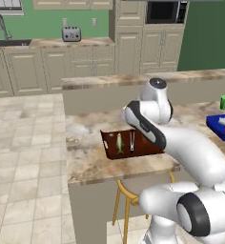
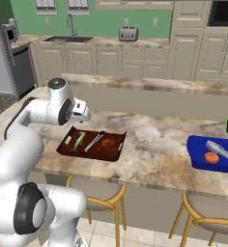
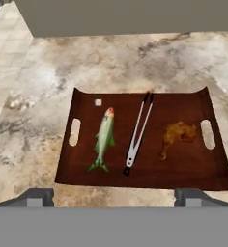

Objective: Gather the squash and mushroom from the fridge and place them on a tray on the dining counter. Then gather the chicken drumstick and fish from the fridge and place them on the other tray.

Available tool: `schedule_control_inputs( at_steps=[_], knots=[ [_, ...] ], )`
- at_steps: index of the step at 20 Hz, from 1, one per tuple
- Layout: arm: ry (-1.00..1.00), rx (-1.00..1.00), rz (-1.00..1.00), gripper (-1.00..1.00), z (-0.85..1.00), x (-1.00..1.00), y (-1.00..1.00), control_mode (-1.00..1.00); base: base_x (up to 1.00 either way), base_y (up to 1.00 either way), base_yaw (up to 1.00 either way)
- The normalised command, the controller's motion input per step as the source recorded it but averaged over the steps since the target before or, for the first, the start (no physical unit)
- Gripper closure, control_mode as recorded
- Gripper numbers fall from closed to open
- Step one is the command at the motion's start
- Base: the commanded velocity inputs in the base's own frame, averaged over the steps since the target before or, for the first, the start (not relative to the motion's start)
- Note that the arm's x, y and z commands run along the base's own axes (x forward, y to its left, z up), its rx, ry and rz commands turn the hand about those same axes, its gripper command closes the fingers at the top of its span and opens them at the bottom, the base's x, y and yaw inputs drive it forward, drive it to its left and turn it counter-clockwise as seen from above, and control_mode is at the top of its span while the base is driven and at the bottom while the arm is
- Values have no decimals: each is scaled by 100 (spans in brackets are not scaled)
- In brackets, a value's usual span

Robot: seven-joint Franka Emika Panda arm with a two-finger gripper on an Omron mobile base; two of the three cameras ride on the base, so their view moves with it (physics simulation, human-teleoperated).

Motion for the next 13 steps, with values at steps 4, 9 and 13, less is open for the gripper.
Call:
schedule_control_inputs(
  at_steps=[4,9,13],
  knots=[
    [-20,-3,0,-100,63,-100,-7,-100,0,0,0],
    [-25,-4,0,-100,47,-100,-10,-100,0,0,0],
    [-26,-3,2,-100,28,-100,-14,-100,0,0,0]
  ],
)
